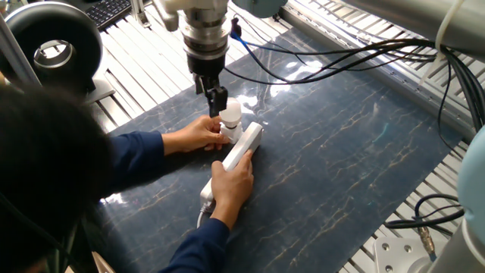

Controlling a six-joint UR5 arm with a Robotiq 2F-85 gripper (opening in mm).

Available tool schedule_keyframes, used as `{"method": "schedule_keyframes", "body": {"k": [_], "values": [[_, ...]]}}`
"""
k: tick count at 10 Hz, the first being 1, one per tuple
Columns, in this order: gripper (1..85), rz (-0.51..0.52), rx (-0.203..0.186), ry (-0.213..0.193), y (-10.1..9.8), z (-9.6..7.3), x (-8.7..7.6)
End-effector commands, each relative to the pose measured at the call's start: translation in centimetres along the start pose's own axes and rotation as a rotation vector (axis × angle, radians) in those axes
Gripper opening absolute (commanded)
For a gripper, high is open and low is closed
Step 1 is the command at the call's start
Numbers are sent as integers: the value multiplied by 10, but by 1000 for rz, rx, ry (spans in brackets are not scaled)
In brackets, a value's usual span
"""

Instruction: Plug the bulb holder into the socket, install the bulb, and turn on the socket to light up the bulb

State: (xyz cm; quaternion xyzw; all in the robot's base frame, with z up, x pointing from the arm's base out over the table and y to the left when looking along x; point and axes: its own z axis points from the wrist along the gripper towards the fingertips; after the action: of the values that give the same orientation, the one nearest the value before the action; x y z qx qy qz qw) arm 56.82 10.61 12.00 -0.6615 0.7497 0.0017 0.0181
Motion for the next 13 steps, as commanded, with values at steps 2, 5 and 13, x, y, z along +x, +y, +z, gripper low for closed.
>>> {"method": "schedule_keyframes", "body": {"k": [2, 5, 13], "values": [[687, -119, -65, -6, 20, 6, 12], [697, -164, -98, -5, 30, 6, 15], [633, -360, -53, 17, 17, 9, 33]]}}
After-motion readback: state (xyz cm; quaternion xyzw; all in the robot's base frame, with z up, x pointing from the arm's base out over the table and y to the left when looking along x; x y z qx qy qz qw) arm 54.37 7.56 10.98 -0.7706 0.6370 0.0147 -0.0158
